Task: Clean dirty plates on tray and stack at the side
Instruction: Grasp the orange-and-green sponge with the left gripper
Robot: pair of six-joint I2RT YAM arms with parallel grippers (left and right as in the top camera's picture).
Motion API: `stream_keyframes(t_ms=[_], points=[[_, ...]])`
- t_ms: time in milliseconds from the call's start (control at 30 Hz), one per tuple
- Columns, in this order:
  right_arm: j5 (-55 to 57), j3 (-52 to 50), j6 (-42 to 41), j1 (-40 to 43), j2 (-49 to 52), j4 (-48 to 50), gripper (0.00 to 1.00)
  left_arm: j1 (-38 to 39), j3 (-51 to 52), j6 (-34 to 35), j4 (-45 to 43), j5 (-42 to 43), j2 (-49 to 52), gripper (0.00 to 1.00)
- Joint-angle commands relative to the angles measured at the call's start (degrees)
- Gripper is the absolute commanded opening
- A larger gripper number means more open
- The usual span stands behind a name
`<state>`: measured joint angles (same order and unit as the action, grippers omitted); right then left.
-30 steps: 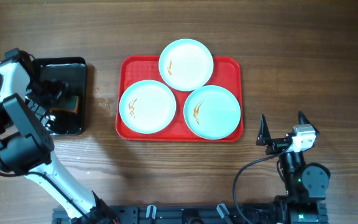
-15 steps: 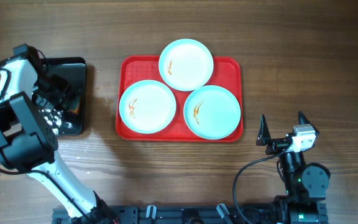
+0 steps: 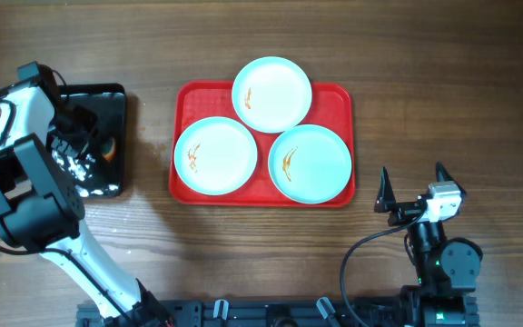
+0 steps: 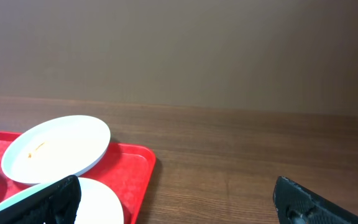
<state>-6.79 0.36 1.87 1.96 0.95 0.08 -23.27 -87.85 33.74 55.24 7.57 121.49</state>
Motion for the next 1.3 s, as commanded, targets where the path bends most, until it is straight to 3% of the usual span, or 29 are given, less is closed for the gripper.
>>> stream_keyframes(t_ms=[0,33,367,433,500,700,967,1033,1100,1267], points=[[0.8,-0.1,1.0,0.4,-0.4,0.3,1.0,-0.6,-1.9,-0.5,-0.2,-0.1,-3.1,0.78],[0.8,-0.1,1.0,0.4,-0.4,0.3,1.0,-0.6,-1.9,-0.5,-0.2,-0.1,-3.2,1.0],[0.8,-0.1,1.0,0.4,-0.4,0.3,1.0,-0.2,-1.5,-0.5,4.8,0.3,-3.3,1.0],[0.8,-0.1,1.0,0.4,-0.4,0.3,1.0,-0.1,-1.2,-0.4,4.9,0.3,-3.3,0.95],[0.8,-0.1,1.0,0.4,-0.4,0.3,1.0,0.0,-0.4,-0.4,4.4,0.3,-3.3,0.79],[0.8,-0.1,1.0,0.4,-0.4,0.3,1.0,0.3,2.6,-0.4,0.6,0.3,-3.3,0.55],[0.8,-0.1,1.0,0.4,-0.4,0.3,1.0,0.3,3.5,-0.2,-0.2,0.3,-3.3,0.57],[0.8,-0.1,1.0,0.4,-0.4,0.3,1.0,0.3,3.6,-0.2,-0.2,0.3,-3.3,0.65],[0.8,-0.1,1.0,0.4,-0.4,0.3,1.0,0.4,3.8,-0.2,-0.3,0.3,-3.3,0.66],[0.8,-0.1,1.0,0.4,-0.4,0.3,1.0,0.7,5.7,-0.2,-2.4,0.3,-3.2,0.56]])
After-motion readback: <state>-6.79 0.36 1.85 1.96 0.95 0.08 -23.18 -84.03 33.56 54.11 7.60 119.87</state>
